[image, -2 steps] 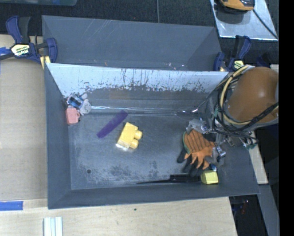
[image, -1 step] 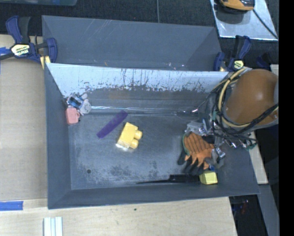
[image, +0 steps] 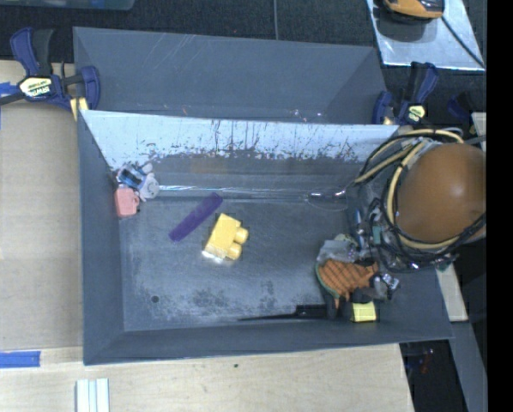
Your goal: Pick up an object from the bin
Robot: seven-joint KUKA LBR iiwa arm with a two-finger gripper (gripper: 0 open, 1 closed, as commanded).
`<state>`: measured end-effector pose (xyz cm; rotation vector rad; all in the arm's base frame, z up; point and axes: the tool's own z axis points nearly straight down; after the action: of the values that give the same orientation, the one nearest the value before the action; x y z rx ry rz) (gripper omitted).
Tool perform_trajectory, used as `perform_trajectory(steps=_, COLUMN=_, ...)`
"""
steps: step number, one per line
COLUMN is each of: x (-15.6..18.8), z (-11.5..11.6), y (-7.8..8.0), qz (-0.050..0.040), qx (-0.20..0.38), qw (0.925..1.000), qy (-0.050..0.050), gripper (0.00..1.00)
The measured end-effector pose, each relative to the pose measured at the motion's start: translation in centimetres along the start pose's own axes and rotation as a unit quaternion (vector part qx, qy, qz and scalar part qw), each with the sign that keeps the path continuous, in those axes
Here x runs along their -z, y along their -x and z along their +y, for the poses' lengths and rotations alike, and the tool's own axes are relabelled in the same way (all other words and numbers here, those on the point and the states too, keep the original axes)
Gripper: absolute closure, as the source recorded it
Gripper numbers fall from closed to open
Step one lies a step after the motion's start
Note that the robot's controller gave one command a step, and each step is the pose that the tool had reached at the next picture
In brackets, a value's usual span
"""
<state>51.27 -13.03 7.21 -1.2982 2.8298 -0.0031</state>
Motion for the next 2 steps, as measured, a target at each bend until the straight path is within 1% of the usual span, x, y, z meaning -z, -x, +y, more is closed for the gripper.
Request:
perform_trajectory(steps=1, x=0.2, z=1.4, y=-1.6, qz=-0.0034, qx=-0.041, qw=0.9991, qy=-0.007, gripper=0.00)
perform_trajectory(steps=2, x=0.0, z=3.1, y=0.3, qz=-0.0052, qx=0.124, qw=0.9922, qy=-0.005, gripper=1.00)
